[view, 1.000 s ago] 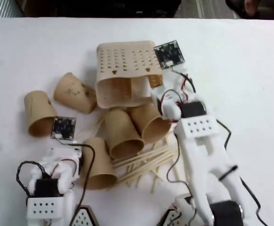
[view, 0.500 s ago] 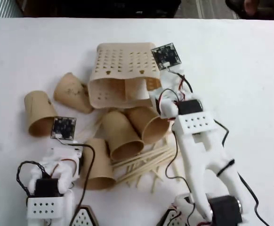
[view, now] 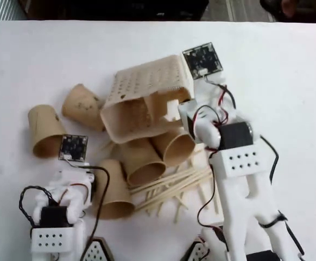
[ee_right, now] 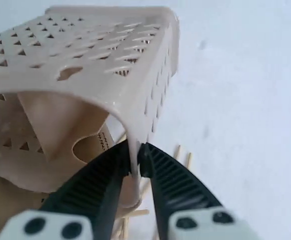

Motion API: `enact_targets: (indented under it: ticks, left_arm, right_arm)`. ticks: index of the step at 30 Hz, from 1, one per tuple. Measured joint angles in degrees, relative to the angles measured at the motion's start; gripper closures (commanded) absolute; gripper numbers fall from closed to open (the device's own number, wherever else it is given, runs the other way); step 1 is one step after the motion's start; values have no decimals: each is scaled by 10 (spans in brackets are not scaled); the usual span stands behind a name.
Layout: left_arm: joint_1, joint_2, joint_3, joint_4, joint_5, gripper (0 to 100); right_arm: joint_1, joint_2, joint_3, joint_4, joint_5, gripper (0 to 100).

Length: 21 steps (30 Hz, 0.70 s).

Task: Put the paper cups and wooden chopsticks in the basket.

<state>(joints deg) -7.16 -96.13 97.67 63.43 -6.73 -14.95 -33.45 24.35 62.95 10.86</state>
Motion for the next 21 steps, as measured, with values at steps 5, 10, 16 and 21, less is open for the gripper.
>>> enact_targets:
  ticks: [5, 10, 16, 21]
  left_arm:
    - [0, 0, 0, 0, 0, 939]
    - [0, 0, 0, 0, 0, 939]
    - [0, 0, 0, 0, 0, 939]
    - [0, 0, 0, 0, 0, 939]
  right_arm:
    - [1, -1, -89, 81, 0, 981]
    - [0, 4, -106, 87, 0, 981]
    - [5, 103, -159, 75, -19, 981]
    - [27, 214, -240, 73, -63, 981]
